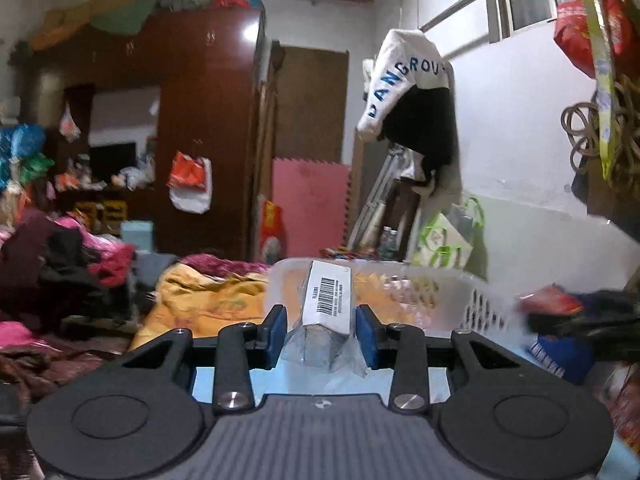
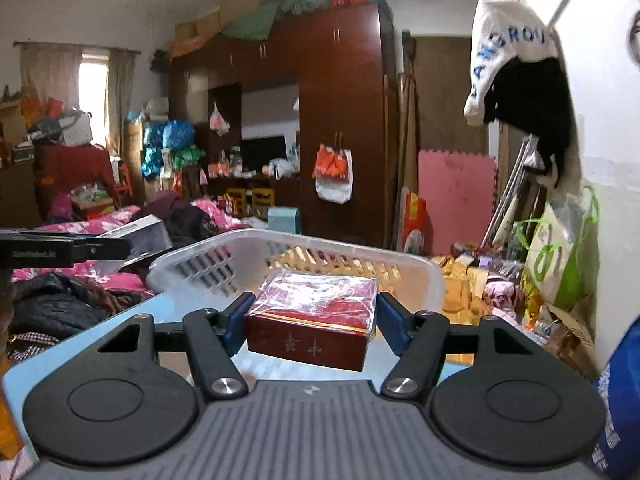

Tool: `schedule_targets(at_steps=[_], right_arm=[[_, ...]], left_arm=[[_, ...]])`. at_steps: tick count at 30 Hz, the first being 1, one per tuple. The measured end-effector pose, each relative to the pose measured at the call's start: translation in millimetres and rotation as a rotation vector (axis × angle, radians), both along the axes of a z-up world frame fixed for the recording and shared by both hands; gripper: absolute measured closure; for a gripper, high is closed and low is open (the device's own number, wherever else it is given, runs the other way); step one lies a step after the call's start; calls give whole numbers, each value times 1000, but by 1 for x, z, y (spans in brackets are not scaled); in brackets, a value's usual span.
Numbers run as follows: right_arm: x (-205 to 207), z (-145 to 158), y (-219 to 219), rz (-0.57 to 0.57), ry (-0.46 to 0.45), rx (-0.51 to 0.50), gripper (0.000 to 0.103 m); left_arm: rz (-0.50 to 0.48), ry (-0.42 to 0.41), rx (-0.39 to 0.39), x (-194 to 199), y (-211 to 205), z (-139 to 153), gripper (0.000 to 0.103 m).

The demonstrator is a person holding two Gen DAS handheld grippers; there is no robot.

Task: Organize objects
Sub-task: 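Carry both items over the white basket and open both tools to drop them, then grasp a clear-bagged packet with the left tool while the right tool grasps a tan box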

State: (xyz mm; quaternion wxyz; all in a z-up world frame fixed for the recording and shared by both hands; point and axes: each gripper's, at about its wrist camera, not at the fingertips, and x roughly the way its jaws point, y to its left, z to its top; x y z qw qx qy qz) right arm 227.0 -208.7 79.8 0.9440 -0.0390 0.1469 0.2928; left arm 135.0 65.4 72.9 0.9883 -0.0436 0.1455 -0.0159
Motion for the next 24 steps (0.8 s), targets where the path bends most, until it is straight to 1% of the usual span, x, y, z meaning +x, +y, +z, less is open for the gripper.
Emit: schedule_targets(at_steps=[4, 6, 7, 8, 9, 10, 12, 14, 16, 18, 20, 22, 23, 24], right_arm=[[40, -2, 18, -30, 33, -42, 34], [50, -8, 21, -27, 58, -54, 33], [53, -10, 22, -35, 68, -56, 26], [52, -12, 21, -47, 64, -53, 20], [48, -12, 16, -56, 49, -50, 7], [42, -12, 13, -68, 27, -46, 1], [29, -8, 6, -72, -4, -20, 0], [20, -3, 0, -46, -3, 10, 0], [9, -2, -7, -39, 5, 35, 0], [-8, -6, -15, 3, 3, 49, 0], [-33, -20, -23, 49, -7, 60, 0], [-62, -40, -32, 72, -18, 80, 0], [-76, -52, -36, 74, -24, 101, 0], [-83, -57, -36, 62, -30, 116, 0]], left_arm=[[-40, 111, -13, 54, -9, 0, 61], [-29, 143, -37, 73, -9, -7, 59], [-25, 149, -38, 76, -8, -9, 55], [-23, 156, -34, 79, -8, -11, 48], [-22, 157, -31, 78, -9, -13, 43], [-17, 140, -25, 75, -10, -14, 37], [-19, 92, -15, 61, -9, -13, 31], [-26, 50, -20, 51, -11, -7, 21], [-30, 35, -37, 38, -10, -3, 21], [-69, 2, -49, 14, -8, -6, 20], [-89, -21, -49, -22, -5, -19, 16], [-100, -48, -42, -55, -3, -34, 16], [-97, -69, -41, -72, -1, -42, 15], [-92, -86, -36, -87, 0, -52, 14]])
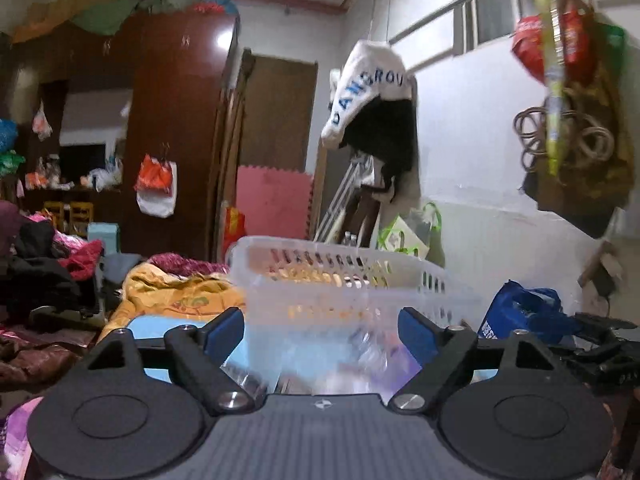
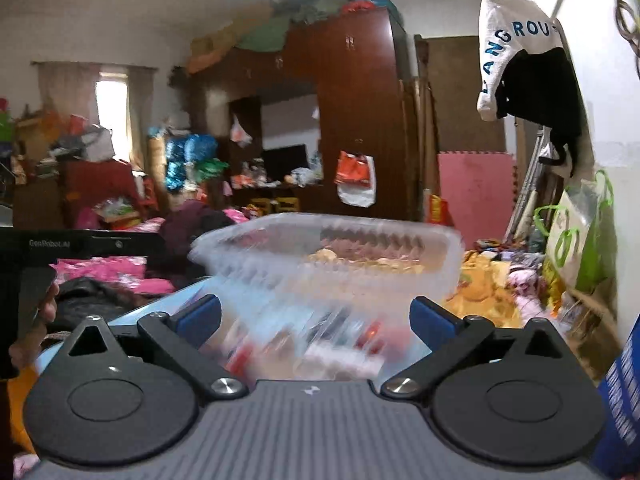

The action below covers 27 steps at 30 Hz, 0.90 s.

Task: Organize objects
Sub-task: 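Grasp a clear-bagged packet with the left tool while the right tool grasps a tan box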

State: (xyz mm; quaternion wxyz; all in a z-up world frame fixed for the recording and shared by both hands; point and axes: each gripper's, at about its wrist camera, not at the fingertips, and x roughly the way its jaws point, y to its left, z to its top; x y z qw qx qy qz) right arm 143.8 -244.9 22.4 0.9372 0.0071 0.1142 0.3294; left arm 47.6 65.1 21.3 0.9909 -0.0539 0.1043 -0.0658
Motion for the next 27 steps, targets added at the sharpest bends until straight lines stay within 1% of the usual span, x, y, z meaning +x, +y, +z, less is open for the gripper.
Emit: schedule_targets(at_steps=[1, 2, 3, 4, 7, 8, 10, 11, 13, 15, 17, 18, 19, 20, 21, 25, 27], right_arm=[[-10, -7, 2, -7, -4, 6, 0], [-17, -9, 6, 11, -20, 10, 0], [-21, -7, 11, 35, -41, 12, 0], [-23, -5, 21, 60, -58, -1, 0], [-13, 8, 49, 86, -75, -49, 0], [-7, 10, 53, 102, -55, -40, 0], [10, 15, 61, 146, 16, 0, 0], [16, 16, 65, 148, 41, 4, 0], [31, 16, 73, 114, 73, -9, 0], [43, 15, 76, 119, 126, -5, 1], [52, 11, 78, 139, 193, 15, 8], [54, 8, 77, 152, 211, 13, 14], [54, 6, 79, 160, 215, -2, 22], [53, 3, 79, 162, 212, -19, 26], [45, 0, 77, 164, 207, -27, 37], [28, 2, 62, 169, 178, -8, 52], [22, 4, 57, 163, 157, -13, 53]], left_arm=[[8, -18, -4, -15, 2, -10, 11], [14, -30, -15, -23, 4, -18, 9], [9, -28, -18, -28, 4, -23, 8], [1, -19, -17, -28, 3, -28, 8], [-18, 3, -11, -15, 2, -26, 9], [-15, 4, -24, -14, 4, -27, 9], [-42, 15, -42, -10, 5, -31, 9], [-57, 26, -38, -8, 4, -33, 9], [-69, 48, -12, -4, 2, -40, 9], [-73, 59, 1, -3, 1, -45, 9], [-87, 68, 8, 0, 0, -48, 9], [-90, 71, 19, 2, -2, -48, 9], [-88, 70, 31, 3, -5, -48, 9], [-89, 68, 47, 4, -8, -48, 9], [-95, 69, 64, 6, -12, -47, 9], [-117, 90, 111, 14, -25, -51, 9], [-103, 100, 127, 18, -29, -54, 9]])
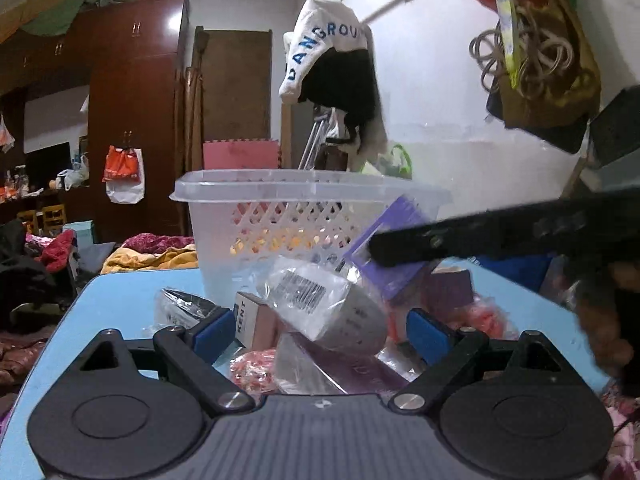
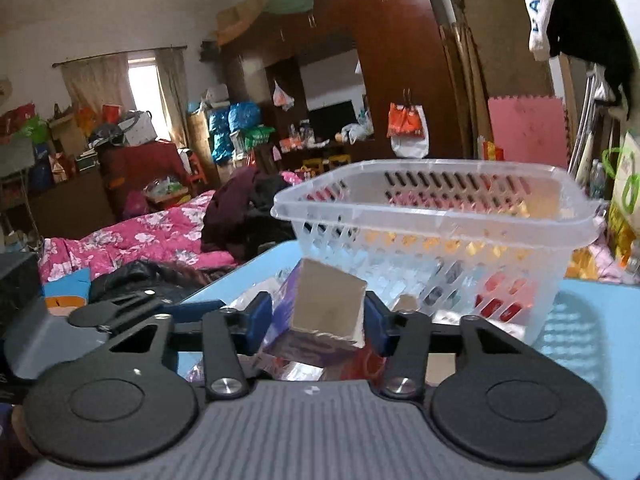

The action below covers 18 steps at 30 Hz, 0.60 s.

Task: Organize objects
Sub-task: 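Grasp a clear-bagged packet with the left tool while the right tool grasps a tan box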

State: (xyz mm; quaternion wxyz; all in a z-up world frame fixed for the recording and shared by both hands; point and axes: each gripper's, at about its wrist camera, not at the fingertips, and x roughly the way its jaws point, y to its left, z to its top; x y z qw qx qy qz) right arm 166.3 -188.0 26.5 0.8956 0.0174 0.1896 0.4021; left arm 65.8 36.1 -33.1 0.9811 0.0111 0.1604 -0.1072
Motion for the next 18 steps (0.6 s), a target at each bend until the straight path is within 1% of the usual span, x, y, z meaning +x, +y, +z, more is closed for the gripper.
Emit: schedule_targets(at_steps=[3, 5, 8, 12, 14, 15, 16, 18], right_arm=[[-1, 5, -8, -5, -16, 23, 55], [-2, 7, -13, -9, -25, 36, 58], [3, 7, -12, -13, -31, 38, 60], [11, 4, -12, 7, 1, 62, 61], [14, 1, -11, 22, 21, 59, 57], [15, 0, -10, 38, 28, 41, 51], [16, -2, -7, 55, 33, 16, 48], [15, -5, -6, 44, 27, 15, 49]], left_arm=[[24, -14, -7, 1, -1, -2, 9], [39, -18, -7, 2, -1, -1, 9], [57, -22, -2, 5, -5, 2, 9], [66, 6, 20, 11, -10, 2, 9], [75, 37, 40, 17, -12, 2, 9], [75, 50, 47, 19, -13, 2, 9], [76, 54, 50, 19, -13, 2, 9], [80, 52, 46, 20, -14, 2, 9]])
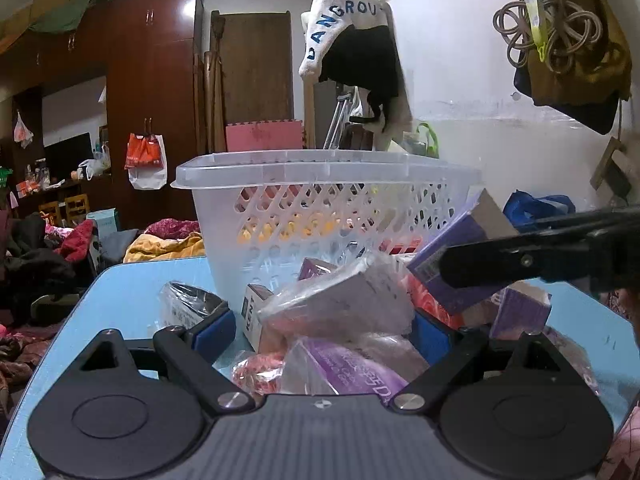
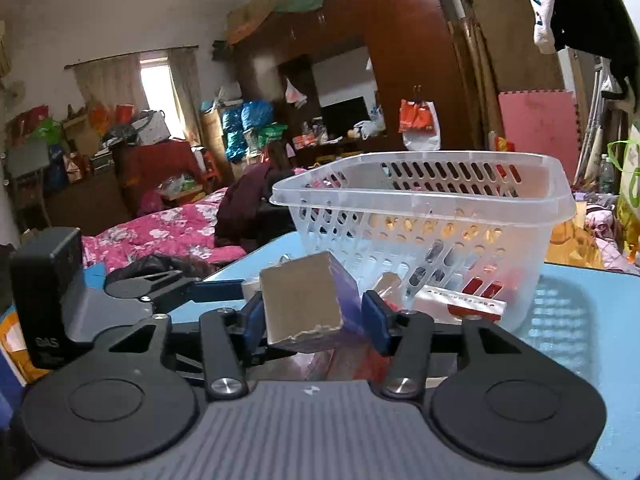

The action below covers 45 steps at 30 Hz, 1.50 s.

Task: Organize objects
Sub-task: 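Grasp a clear-bagged packet with the left tool while the right tool grasps a tan box, then move both items over the basket and release them inside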

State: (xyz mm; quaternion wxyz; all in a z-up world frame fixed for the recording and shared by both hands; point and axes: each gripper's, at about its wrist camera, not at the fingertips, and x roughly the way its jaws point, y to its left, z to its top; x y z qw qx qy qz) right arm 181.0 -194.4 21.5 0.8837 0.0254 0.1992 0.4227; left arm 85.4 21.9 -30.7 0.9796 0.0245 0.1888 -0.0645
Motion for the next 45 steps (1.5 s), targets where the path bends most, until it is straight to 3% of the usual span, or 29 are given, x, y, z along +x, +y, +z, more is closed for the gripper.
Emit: schedule_targets(at_steps=[3, 6, 12, 21, 25, 30, 32, 34, 37, 42, 45], right_arm=[[-3, 2, -2, -26, -32, -1, 54], [-5, 5, -9, -31, -49, 19, 57], [-4, 12, -16, -47, -71, 51, 59], [3, 44, -20, -87, -134, 81, 59], [22, 66, -14, -142, -170, 52, 59], [62, 69, 2, -212, -154, -23, 59], [72, 64, 7, -231, -155, -41, 55], [73, 57, 11, -234, -155, -74, 27], [55, 51, 5, -243, -199, -83, 2], [21, 50, -20, -218, -201, -40, 0], [-2, 38, -39, -196, -186, -45, 0]], left_arm=[[5, 3, -5, 5, -1, 3, 9], [-6, -5, -8, 9, -5, 6, 21], [20, -50, -14, 4, -1, 12, 22], [-3, -121, -101, 11, 19, 65, 22], [-22, -144, -126, 34, 17, 100, 22], [-11, -69, -147, 86, 13, 116, 22], [19, -48, -155, 103, 14, 111, 19], [49, -7, -153, 115, 15, 102, 17], [80, 3, -126, 110, 17, 92, 17], [60, -33, -158, 74, 22, 96, 16], [11, -74, -164, 35, 24, 87, 10]])
